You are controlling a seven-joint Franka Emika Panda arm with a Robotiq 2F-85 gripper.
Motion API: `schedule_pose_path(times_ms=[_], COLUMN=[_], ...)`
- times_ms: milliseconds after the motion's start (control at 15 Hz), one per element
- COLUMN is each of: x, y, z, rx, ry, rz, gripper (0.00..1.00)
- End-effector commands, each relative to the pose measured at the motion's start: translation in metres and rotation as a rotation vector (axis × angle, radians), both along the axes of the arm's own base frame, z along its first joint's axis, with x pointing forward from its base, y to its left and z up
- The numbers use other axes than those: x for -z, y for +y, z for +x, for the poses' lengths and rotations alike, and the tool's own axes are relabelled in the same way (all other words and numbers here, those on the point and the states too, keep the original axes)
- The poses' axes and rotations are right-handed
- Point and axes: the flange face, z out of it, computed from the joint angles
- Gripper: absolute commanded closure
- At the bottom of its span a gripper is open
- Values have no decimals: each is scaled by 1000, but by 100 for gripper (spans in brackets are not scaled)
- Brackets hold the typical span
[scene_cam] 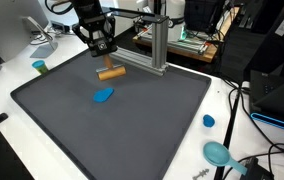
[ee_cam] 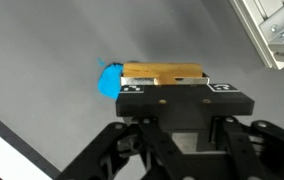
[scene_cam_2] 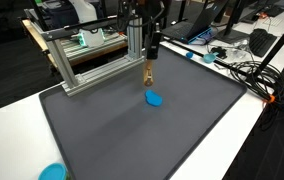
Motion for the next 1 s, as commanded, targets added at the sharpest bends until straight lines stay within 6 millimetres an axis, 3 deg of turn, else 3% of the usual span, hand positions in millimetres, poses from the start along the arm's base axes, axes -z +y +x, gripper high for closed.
schedule_pose_path(times_ms=[0, 67, 467, 933], x=[-1, -1, 2, 31], y=[-1, -2, -3, -20], z=[3, 6, 23, 36], rx=[6, 8, -127, -146], ry=[8, 9, -86, -145], rz=[-1, -1, 73, 64], gripper=[53, 78, 78, 78])
